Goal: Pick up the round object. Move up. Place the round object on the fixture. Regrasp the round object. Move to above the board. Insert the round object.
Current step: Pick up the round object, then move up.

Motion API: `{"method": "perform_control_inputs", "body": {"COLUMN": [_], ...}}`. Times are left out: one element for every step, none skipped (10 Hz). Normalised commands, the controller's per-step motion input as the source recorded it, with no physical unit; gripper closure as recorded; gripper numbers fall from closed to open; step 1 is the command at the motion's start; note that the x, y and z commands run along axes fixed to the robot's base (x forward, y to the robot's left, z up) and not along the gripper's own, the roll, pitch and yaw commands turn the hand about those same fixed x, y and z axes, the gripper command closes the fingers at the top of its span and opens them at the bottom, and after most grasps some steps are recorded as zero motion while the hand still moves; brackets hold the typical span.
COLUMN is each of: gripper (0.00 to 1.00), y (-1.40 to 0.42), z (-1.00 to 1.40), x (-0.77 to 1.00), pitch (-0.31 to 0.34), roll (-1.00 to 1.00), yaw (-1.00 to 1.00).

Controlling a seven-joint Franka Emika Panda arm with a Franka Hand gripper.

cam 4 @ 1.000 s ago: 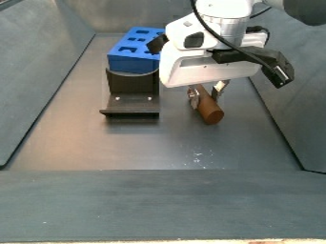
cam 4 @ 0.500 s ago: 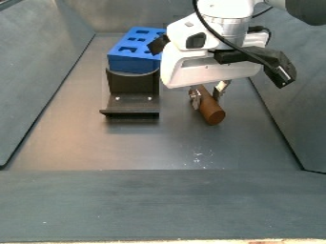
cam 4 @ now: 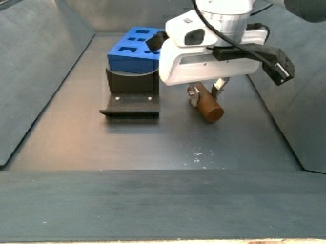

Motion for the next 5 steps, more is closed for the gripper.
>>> {"method": "perform_control_inputs", "body": {"gripper": [1.00, 1.00, 1.00, 1.00, 1.00], "y": [0.00, 0.00, -0.02, -0.02, 0.00], "z": [0.00, 0.37, 0.40, 0.33, 0.19], "x": [0.00, 0.00, 0.02, -0.01, -0.02], "pitch": [0.000, 0.000, -0.020, 0.029, 0.077], "roll": [0.00, 0.00, -0.01, 0.00, 0.02], "yaw": [0.00, 0.00, -0.01, -0.01, -0.01]}}
